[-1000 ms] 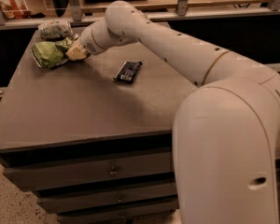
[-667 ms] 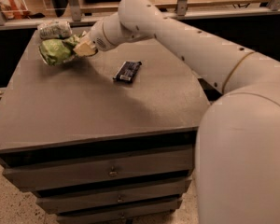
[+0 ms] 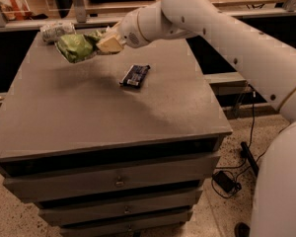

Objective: Pick green jalapeno chip bag

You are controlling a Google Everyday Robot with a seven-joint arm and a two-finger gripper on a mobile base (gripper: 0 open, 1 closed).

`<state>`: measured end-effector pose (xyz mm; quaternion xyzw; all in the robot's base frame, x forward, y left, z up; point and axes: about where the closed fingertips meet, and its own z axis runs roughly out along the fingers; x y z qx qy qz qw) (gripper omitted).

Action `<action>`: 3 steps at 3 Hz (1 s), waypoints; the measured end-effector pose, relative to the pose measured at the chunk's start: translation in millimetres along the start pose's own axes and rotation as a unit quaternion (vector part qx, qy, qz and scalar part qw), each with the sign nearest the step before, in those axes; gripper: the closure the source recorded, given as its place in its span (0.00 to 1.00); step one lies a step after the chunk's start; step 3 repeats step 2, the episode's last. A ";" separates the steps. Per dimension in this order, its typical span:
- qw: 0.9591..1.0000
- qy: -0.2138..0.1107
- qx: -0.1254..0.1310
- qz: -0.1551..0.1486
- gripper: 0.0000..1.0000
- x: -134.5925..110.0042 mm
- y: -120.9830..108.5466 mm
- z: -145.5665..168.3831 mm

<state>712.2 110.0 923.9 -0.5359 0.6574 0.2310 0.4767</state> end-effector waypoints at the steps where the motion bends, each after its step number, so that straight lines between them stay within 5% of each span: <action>1: 0.996 -0.094 -0.008 0.001 1.00 1.2 -7.2 -38.0; 3: 0.995 -0.098 -0.012 -0.023 1.00 -10.7 1.0 -33.7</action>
Offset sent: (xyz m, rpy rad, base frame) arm -0.0012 -0.0295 0.0107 0.1129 -0.0238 0.0181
